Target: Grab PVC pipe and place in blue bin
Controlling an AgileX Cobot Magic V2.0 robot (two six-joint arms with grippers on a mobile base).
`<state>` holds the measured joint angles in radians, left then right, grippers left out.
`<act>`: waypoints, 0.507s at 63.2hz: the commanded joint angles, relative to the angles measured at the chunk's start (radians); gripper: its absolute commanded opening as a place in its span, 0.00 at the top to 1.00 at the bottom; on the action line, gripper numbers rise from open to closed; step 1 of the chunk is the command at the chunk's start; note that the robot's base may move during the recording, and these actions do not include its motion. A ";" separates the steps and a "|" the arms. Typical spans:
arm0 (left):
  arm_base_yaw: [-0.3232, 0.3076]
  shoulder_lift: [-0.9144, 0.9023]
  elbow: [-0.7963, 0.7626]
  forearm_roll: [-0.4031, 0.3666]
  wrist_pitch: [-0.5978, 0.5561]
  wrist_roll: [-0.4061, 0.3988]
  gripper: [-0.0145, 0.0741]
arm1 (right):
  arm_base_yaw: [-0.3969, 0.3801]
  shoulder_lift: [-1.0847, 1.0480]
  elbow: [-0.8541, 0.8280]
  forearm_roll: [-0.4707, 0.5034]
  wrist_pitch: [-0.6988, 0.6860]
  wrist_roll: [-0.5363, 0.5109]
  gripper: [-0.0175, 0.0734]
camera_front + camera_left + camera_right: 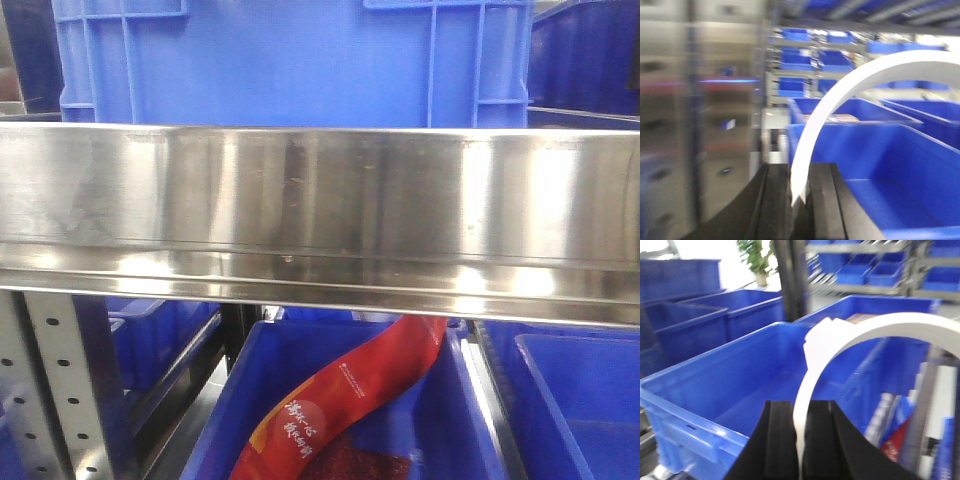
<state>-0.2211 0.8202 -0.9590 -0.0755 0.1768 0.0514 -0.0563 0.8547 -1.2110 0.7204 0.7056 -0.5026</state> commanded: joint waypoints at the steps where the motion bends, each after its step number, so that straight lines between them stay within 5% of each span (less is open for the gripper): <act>1: -0.055 0.068 -0.051 0.039 -0.073 -0.002 0.96 | 0.006 0.050 -0.035 0.073 0.000 -0.075 0.99; 32: -0.146 0.352 -0.190 0.116 -0.230 -0.002 0.96 | 0.180 0.195 -0.045 0.113 -0.214 -0.250 0.99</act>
<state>-0.3453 1.1521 -1.1354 0.0255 0.0310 0.0514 0.0969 1.0295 -1.2455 0.8191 0.5574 -0.7204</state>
